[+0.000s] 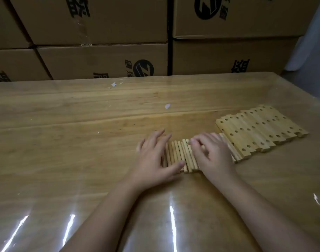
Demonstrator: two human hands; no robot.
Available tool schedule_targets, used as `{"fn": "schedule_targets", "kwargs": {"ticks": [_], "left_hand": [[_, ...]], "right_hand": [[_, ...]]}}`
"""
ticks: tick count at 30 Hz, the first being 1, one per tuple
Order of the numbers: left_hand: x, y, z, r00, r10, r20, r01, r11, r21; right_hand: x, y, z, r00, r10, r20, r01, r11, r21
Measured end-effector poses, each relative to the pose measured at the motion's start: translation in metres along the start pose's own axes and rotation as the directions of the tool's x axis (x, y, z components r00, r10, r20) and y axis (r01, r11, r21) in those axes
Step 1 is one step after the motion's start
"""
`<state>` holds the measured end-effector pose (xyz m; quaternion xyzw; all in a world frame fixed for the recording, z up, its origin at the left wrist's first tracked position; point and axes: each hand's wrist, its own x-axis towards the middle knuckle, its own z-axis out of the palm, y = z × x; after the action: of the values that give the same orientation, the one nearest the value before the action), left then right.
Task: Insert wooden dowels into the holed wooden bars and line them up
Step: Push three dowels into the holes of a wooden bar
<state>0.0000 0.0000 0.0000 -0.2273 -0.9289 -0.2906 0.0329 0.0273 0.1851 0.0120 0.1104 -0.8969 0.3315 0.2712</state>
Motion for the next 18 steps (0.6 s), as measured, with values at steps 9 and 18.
{"fn": "schedule_targets", "kwargs": {"ticks": [9,18], "left_hand": [[0.004,-0.006,0.009,0.973,-0.037,0.227,-0.041,0.944,0.328],[0.006,-0.005,0.01,0.965,-0.039,0.259,-0.054,0.938,0.342]], "right_hand": [[0.003,0.016,0.007,0.931,0.089,0.355,0.073,0.906,-0.417],[0.006,0.018,0.011,0.949,0.049,0.313,0.081,0.917,-0.39]]}}
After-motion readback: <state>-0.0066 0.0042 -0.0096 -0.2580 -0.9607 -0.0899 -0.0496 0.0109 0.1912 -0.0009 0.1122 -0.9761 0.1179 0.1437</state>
